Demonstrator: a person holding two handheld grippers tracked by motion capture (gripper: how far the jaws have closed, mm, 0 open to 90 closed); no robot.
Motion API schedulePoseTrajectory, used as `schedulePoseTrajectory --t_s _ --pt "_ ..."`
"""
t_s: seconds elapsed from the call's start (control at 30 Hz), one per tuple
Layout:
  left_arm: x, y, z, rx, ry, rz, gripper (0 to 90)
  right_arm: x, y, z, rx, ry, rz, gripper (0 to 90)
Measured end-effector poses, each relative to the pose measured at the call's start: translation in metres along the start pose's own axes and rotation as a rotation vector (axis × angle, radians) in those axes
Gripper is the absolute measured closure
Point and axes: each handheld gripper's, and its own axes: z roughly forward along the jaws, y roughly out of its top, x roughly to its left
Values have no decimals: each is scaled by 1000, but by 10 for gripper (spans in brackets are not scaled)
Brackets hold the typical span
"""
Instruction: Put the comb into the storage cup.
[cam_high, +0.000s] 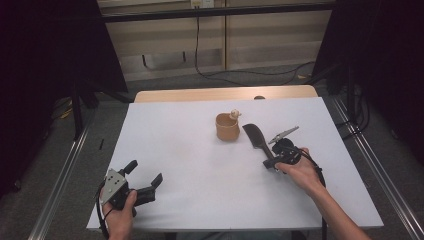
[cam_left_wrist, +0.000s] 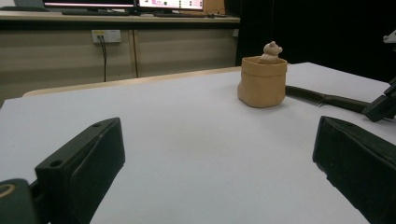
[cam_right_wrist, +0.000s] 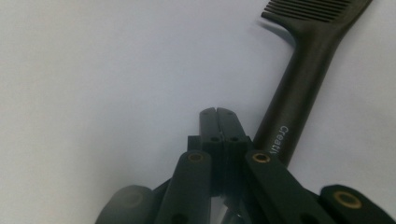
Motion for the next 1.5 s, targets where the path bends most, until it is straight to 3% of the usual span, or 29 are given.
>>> schedulePoseTrajectory --t_s 0.2,0.5,0.63,0.73,0.83,0.9,0.97,1.0,1.17,1.5 --pt "-2 0 1 5 -6 3 25 2 3 -7 -60 31 -19 900" --pt "0 0 0 5 -1 4 25 1 5 -19 -133 28 -19 849" --pt "0 0 0 6 -1 5 25 1 7 -25 -176 21 -40 716" --pt "0 -1 0 10 -2 8 24 3 9 -29 -219 -19 -61 568" --pt "0 -1 0 10 0 7 24 2 10 -32 -256 -41 -48 377" --pt "0 -1 0 9 0 7 24 0 11 -33 -260 -36 -33 270" --pt "0 -1 1 10 0 1 25 0 11 -33 -262 -40 -24 247" --pt "0 -1 1 12 -2 4 24 -2 12 -33 -271 -51 -4 182" --pt "0 -1 1 18 0 12 24 -6 13 -34 -279 -57 37 140" --pt "0 -1 1 16 -1 7 25 -12 6 -38 -202 -93 113 54"
